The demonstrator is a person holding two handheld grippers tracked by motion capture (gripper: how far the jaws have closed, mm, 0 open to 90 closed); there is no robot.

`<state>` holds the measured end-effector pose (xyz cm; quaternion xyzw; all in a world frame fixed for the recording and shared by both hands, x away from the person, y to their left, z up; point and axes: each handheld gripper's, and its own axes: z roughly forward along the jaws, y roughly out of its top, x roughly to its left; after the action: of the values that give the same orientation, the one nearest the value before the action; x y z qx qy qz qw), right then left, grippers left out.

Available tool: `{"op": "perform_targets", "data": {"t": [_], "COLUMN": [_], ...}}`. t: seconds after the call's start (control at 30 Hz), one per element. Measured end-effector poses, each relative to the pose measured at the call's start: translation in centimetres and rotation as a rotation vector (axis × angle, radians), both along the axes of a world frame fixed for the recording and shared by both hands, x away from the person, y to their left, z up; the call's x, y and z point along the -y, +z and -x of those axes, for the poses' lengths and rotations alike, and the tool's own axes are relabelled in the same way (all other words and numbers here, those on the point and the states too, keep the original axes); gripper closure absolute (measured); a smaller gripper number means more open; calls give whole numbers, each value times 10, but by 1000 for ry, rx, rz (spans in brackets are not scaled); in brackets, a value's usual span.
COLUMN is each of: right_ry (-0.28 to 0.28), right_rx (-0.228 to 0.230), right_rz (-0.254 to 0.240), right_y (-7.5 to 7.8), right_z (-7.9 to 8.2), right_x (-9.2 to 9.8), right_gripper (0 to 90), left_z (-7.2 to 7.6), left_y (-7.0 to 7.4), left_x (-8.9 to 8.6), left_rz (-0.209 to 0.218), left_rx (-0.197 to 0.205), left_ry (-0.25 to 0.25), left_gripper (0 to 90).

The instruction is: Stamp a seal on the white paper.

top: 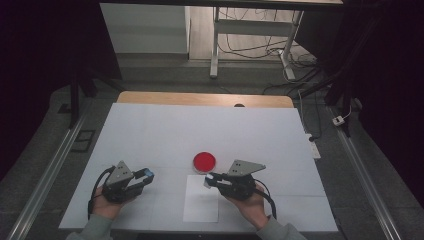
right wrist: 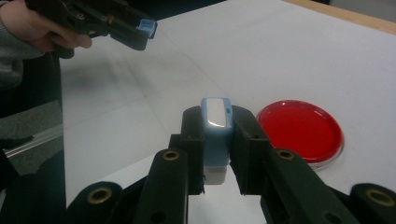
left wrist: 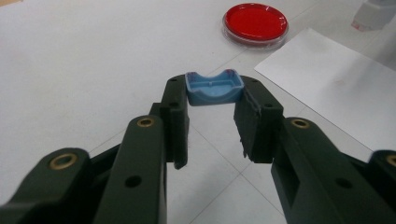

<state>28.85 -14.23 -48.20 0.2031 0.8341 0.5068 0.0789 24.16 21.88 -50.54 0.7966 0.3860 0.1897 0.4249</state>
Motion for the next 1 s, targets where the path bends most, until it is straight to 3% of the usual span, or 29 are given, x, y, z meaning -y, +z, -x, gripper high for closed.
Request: {"op": "perform_targets", "data": {"t": [1.0], "right_ry": [55], "right_rx": [-5], "right_rz": [77], "right_y": [-19], "right_z": [3], "right_x": [-14], "right_gripper": [758], "left_z": [0], "left_y": [0], "left_x": [0], "left_rz": [-1], "left_rx": [0], "left_ry": [-2], "left_gripper": [654]}}
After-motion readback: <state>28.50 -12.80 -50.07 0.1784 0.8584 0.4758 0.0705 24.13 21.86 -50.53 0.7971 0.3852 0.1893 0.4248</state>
